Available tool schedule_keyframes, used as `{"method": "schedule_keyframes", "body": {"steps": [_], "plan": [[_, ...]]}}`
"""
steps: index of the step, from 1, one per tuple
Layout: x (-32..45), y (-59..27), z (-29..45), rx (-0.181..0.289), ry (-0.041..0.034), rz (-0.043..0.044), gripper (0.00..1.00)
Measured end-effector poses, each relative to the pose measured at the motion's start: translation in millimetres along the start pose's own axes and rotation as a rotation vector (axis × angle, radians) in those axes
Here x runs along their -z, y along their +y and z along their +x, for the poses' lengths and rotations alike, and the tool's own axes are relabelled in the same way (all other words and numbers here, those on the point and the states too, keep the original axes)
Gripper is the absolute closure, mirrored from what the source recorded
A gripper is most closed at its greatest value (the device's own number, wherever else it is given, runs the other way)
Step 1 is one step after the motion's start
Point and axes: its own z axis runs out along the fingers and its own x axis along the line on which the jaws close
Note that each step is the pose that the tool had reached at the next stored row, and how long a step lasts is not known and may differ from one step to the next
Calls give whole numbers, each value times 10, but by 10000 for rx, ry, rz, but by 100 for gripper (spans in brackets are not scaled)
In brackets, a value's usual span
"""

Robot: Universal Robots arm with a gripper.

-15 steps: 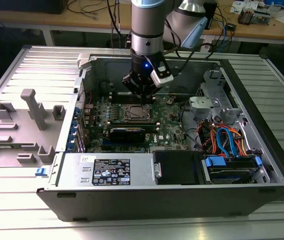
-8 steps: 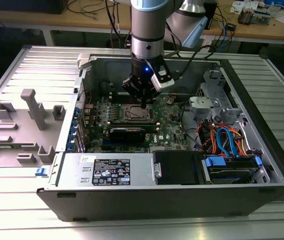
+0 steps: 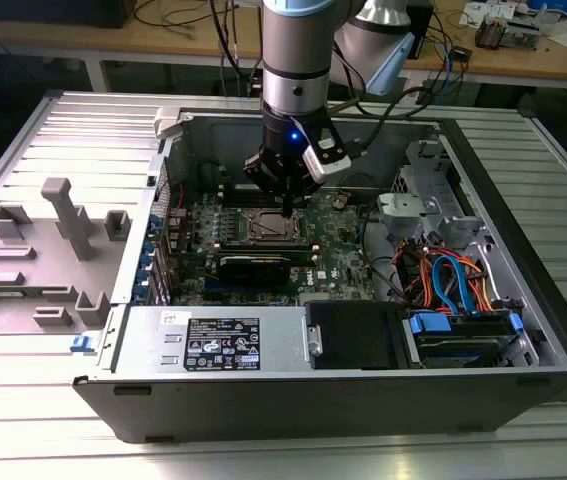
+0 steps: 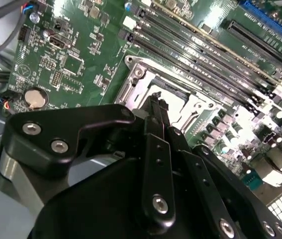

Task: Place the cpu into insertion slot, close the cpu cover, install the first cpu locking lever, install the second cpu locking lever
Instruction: 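Install the second cpu locking lever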

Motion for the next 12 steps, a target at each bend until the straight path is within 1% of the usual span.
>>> {"method": "schedule_keyframes", "body": {"steps": [3,4,6,8,9,10,12], "plan": [[-1,-55,-1,2,1,18,89],[-3,-102,-1,1,0,17,89],[-5,-156,-2,0,1,17,89],[-8,-234,-1,2,0,18,89],[-7,-247,1,11,1,17,89],[6,-248,1,22,1,18,89],[9,-250,7,101,-3,13,89]]}}
